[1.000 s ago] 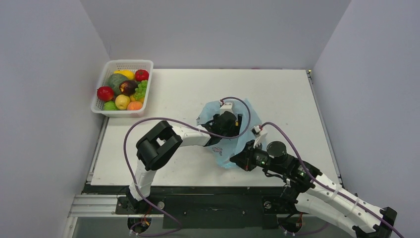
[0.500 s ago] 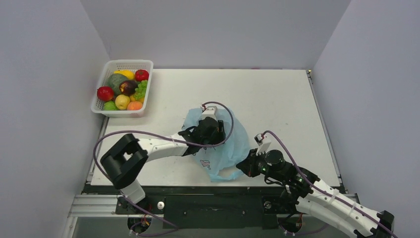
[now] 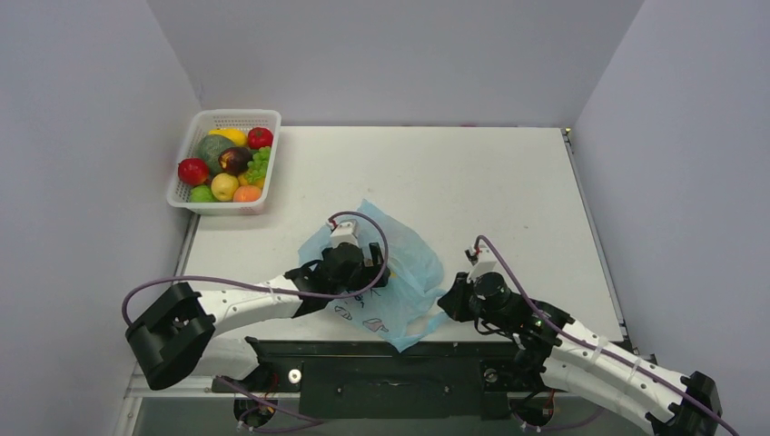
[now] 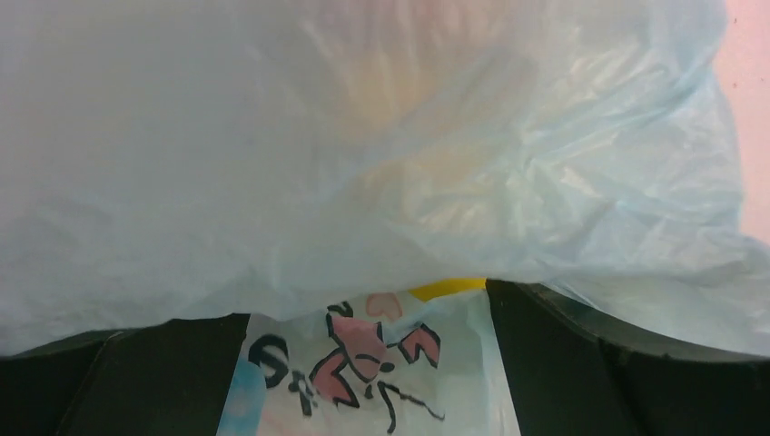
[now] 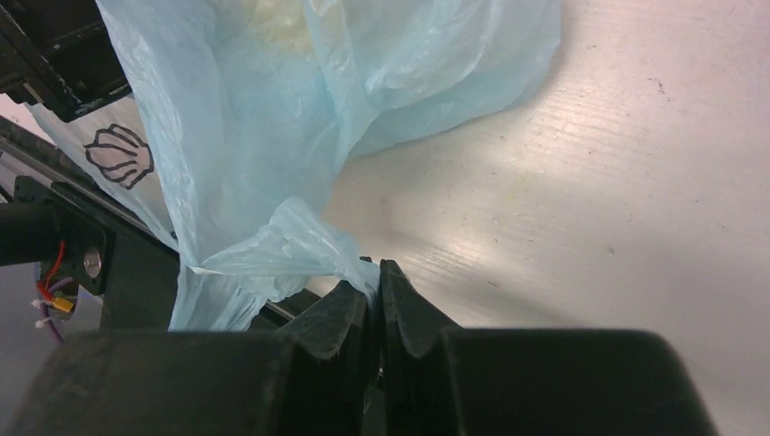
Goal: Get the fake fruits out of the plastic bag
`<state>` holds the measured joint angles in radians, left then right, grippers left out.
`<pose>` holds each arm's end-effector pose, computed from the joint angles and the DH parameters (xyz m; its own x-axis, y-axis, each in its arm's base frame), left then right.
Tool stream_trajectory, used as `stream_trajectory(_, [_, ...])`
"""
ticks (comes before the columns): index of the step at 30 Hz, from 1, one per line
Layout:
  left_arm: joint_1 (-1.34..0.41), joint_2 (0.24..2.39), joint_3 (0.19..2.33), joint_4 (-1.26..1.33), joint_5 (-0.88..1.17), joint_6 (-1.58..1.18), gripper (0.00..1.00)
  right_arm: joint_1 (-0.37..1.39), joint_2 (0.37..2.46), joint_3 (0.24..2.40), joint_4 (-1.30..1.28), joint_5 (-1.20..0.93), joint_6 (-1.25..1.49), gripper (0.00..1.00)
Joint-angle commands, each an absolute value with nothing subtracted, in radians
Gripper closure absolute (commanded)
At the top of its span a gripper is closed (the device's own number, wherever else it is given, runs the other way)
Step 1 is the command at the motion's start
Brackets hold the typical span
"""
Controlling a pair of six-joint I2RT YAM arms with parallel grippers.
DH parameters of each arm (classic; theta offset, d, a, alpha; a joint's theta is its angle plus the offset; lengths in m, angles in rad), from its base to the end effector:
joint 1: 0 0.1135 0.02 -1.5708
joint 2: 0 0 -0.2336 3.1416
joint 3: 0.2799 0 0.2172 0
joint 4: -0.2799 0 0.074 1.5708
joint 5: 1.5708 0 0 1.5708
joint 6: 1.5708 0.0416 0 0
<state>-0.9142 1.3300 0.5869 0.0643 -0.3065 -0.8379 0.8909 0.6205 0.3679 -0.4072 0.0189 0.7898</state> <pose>0.1608 -0.1880 0.1719 -0.7111 -0.2381 -0.6615 0.1245 0.8834 -0.4517 0.0876 0.1071 0.1844 -0.8168 0.1191 -0.5645 -0.2670 0.7892 0.5530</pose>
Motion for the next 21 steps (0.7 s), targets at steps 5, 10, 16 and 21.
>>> stream_trajectory(5, [-0.913,1.121,0.601,-0.036,-0.270,-0.857,0.04,0.911,0.661,0.368,-0.279,-0.085,0.748,0.95])
stream_trajectory(10, [-0.912,1.112,0.622,-0.017,-0.284,-0.840,0.32,0.923,0.676,0.380,-0.263,-0.093,0.737,1.00])
stream_trajectory(16, [-0.916,1.249,0.714,0.008,-0.306,-0.820,0.57,0.928,0.671,0.404,-0.271,-0.084,0.728,1.00])
stream_trajectory(21, [-0.948,1.305,0.739,0.003,-0.390,-0.827,0.69,0.929,0.653,0.409,-0.280,-0.067,0.728,1.00])
